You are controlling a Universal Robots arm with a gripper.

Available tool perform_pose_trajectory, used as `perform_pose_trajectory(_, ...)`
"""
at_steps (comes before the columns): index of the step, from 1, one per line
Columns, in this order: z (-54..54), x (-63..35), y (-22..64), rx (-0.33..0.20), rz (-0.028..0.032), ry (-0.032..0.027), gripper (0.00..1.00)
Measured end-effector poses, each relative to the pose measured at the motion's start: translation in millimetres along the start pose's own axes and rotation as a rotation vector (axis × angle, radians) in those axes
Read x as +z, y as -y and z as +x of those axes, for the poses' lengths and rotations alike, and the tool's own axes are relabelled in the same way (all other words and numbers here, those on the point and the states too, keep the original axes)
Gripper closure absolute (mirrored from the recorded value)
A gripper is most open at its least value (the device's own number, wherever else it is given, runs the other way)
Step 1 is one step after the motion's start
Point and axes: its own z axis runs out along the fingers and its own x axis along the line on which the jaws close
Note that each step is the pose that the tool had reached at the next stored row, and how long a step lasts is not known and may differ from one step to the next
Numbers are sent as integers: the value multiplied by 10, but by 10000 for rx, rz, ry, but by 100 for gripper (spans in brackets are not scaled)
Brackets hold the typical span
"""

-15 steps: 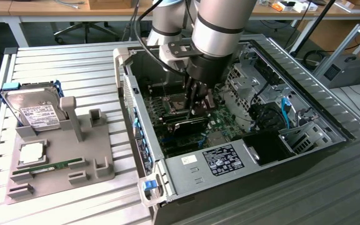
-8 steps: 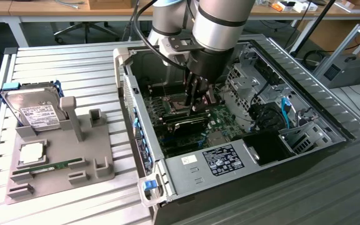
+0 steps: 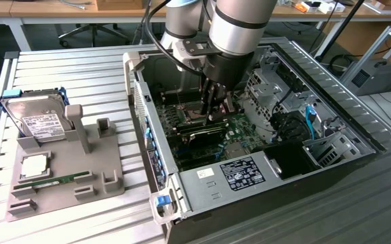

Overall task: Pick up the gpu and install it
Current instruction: 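Press down on the gpu until it lock into place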

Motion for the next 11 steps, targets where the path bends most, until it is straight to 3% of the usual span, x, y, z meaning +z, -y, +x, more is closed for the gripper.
perform_pose_trajectory(4, 0, 0, 0, 0, 1, 0, 67)
perform_pose_trajectory(6, 0, 0, 0, 0, 0, 0, 80)
perform_pose_trajectory(7, 0, 0, 0, 0, 0, 0, 80)
perform_pose_trajectory(8, 0, 0, 0, 0, 1, 0, 89)
perform_pose_trajectory(11, 0, 0, 0, 0, 0, 0, 89)
